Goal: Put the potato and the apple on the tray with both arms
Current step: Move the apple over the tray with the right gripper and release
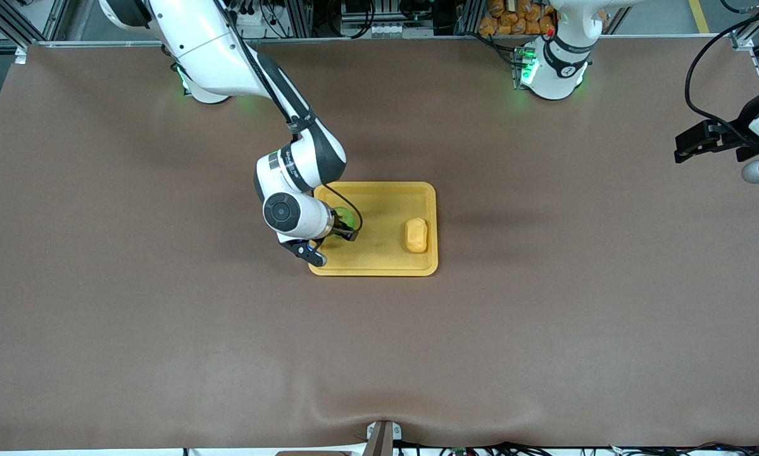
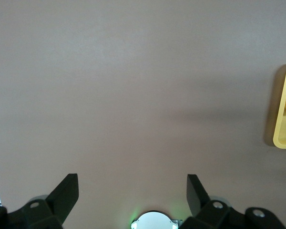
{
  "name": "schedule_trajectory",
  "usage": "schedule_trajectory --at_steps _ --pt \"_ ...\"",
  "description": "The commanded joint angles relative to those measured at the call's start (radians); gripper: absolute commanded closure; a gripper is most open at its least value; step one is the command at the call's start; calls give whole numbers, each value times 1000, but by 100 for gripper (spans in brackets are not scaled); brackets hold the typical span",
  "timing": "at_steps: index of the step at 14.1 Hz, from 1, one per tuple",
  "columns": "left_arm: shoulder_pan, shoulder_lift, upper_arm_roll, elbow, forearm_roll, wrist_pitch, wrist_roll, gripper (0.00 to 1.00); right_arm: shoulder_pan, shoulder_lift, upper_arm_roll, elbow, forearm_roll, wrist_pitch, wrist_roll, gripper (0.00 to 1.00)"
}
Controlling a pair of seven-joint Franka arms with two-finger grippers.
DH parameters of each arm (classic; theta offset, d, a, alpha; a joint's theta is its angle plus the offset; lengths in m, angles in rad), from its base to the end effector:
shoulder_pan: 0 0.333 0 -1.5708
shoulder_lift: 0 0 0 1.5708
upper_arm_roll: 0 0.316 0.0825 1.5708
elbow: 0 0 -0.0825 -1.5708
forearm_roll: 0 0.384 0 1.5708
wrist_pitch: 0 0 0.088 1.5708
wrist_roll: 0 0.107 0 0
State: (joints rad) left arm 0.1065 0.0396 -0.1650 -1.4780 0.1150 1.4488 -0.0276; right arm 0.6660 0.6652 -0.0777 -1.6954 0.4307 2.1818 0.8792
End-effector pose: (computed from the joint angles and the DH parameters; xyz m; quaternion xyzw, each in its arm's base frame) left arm 0.5542 -0.0170 0.6365 -0.9979 0.0104 0.0317 0.0554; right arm 0.5370 0.3822 0.1979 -0.9484 0.2719 0.1560 0.0471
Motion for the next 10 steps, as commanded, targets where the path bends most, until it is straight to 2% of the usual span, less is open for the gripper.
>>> schedule_trajectory --at_steps 1,2,8,10 --pt "13 -30 -5 -22 -24 -5 15 0 -3 10 -7 20 20 -13 14 21" --pt "13 -43 -4 -22 -27 -5 15 0 -5 10 -7 20 19 -17 12 0" --pt "13 -55 -4 -15 -31 -7 24 0 -6 -7 -11 29 8 -59 7 0" --pt "13 -57 -7 -15 -40 -8 23 0 -25 -13 -14 69 6 -129 6 0"
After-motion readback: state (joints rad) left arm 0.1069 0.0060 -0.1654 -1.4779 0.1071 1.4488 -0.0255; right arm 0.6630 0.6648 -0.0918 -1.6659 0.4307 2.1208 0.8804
